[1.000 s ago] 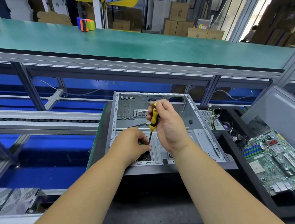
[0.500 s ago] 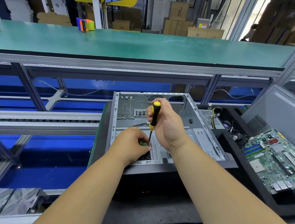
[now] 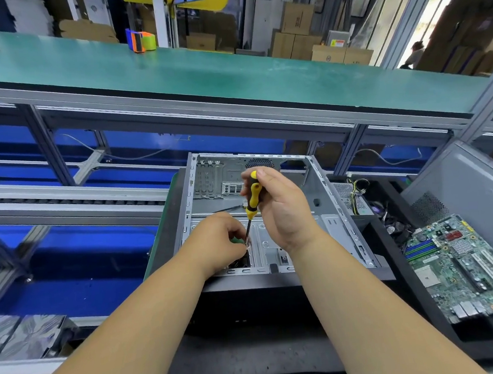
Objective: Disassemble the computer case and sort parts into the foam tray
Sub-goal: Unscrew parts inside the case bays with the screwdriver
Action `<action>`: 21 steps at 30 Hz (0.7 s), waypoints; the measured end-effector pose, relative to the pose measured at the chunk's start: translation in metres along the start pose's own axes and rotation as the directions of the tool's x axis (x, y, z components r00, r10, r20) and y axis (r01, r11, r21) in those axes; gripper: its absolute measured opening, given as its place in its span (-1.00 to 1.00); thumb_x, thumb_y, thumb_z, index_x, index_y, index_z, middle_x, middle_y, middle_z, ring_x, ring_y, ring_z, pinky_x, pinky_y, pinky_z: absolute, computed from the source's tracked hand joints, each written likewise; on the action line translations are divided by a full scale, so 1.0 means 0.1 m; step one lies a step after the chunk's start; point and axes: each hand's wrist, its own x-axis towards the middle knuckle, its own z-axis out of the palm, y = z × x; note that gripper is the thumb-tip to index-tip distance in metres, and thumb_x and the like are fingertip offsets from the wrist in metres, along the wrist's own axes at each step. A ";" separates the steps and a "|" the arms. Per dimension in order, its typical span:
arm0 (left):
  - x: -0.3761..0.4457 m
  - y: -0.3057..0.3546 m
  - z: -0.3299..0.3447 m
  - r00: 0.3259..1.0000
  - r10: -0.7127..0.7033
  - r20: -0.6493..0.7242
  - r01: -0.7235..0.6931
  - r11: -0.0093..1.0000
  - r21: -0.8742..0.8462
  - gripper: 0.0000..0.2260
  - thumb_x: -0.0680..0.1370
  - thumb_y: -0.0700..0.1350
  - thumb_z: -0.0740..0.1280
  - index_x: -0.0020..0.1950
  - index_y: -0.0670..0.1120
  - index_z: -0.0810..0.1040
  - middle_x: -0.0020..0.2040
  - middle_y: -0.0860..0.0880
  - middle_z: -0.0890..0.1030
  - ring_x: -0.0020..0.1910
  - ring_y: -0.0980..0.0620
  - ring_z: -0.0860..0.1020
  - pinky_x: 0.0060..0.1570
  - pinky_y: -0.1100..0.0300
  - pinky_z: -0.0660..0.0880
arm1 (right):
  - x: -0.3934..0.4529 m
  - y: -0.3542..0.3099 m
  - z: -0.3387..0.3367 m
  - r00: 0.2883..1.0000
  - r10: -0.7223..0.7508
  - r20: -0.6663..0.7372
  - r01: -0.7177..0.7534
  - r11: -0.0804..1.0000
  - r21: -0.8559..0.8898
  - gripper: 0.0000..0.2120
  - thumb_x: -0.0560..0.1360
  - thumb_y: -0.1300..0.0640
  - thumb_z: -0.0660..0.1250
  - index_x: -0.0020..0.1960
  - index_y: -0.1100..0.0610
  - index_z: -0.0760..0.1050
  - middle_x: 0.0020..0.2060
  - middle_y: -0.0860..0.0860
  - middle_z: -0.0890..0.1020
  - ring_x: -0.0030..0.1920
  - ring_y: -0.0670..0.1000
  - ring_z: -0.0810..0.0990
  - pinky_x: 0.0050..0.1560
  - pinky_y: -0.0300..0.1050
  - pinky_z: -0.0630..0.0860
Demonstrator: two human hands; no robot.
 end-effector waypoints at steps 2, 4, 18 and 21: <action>0.00 0.00 0.00 1.000 -0.004 0.001 0.004 1.000 0.001 -0.89 0.37 -0.13 0.45 -0.17 0.07 0.65 -0.15 0.13 0.52 -0.14 0.21 0.51 -0.10 0.23 0.53 | 0.01 -0.03 0.00 1.000 0.019 -0.011 -0.019 0.999 0.037 -0.78 0.65 0.18 0.15 0.02 0.15 0.58 -0.23 0.03 0.57 -0.20 0.01 0.55 -0.15 -0.13 0.43; 0.00 0.00 0.00 1.000 -0.007 0.002 0.007 1.000 0.003 -0.89 0.37 -0.13 0.45 -0.17 0.08 0.64 -0.15 0.14 0.52 -0.15 0.21 0.51 -0.12 0.27 0.51 | 0.02 -0.05 0.01 0.998 0.052 -0.018 -0.050 0.996 0.073 -0.81 0.66 0.22 0.12 0.03 0.16 0.52 -0.25 0.02 0.57 -0.23 0.00 0.56 -0.17 -0.16 0.47; 0.00 0.00 0.00 1.000 0.001 -0.002 -0.001 1.000 0.015 -0.89 0.37 -0.15 0.43 -0.15 0.03 0.65 -0.14 0.11 0.52 -0.14 0.19 0.50 -0.08 0.16 0.54 | 0.08 0.06 0.07 0.999 0.049 0.014 -0.050 0.984 0.173 -0.74 0.64 -0.05 0.15 -0.04 0.13 0.44 -0.36 -0.03 0.48 -0.34 -0.06 0.39 -0.25 -0.21 0.37; 0.00 0.00 0.00 1.000 0.007 -0.005 -0.007 1.000 0.011 -0.90 0.36 -0.13 0.44 -0.17 0.04 0.63 -0.13 0.10 0.52 -0.14 0.19 0.51 -0.07 0.15 0.54 | 0.05 0.09 0.04 1.000 0.005 -0.003 -0.005 0.998 0.057 -0.87 0.55 0.05 0.28 -0.03 0.11 0.40 -0.31 -0.06 0.54 -0.31 -0.08 0.44 -0.18 -0.19 0.41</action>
